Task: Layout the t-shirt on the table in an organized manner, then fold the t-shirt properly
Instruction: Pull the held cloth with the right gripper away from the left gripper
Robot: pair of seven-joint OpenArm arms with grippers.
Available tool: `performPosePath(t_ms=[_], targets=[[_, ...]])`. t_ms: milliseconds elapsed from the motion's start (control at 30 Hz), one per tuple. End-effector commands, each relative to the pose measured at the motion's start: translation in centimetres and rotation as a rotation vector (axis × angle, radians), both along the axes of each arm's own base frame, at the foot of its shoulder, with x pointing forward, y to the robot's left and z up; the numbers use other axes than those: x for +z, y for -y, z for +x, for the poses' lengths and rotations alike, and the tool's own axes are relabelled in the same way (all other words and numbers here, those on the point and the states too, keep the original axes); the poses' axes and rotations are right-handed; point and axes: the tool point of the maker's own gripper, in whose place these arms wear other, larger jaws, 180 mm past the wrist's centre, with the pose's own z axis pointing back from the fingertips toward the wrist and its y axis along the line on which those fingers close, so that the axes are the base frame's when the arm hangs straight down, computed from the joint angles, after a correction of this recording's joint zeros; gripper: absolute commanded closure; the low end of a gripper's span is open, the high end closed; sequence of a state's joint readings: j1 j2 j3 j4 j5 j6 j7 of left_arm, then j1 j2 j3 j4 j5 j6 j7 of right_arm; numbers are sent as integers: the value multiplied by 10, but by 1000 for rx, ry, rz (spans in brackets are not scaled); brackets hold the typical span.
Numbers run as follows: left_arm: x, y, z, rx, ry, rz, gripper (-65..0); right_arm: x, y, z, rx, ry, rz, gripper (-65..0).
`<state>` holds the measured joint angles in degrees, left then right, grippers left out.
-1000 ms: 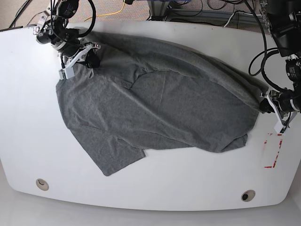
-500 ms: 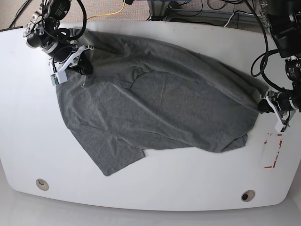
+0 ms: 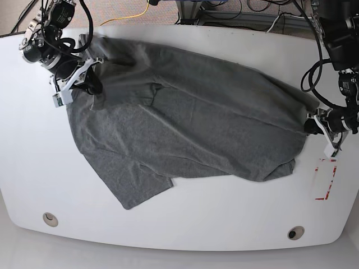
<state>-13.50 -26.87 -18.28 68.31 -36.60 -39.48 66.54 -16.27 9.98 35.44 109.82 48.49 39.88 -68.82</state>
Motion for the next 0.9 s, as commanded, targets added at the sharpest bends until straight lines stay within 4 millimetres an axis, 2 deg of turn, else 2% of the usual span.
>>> performPosePath(t_ms=[0,533,633,700,867], targets=[[19,-1,16,0,77,-6,-67,15,2,10,3,61,3,-3],[21,0,21,2,105,-13,-68,7,18,23,-14,42,6,-8],[18,-4,19,-1,90,21,-68,5,20,24,-18,35,10,-25],[14,-10,16,-1,72,58,-69,4,20,24,-20,32,13,-87],[10,-15,16,-2,63,110,-69,5,21,25,-21,35,13,-347]])
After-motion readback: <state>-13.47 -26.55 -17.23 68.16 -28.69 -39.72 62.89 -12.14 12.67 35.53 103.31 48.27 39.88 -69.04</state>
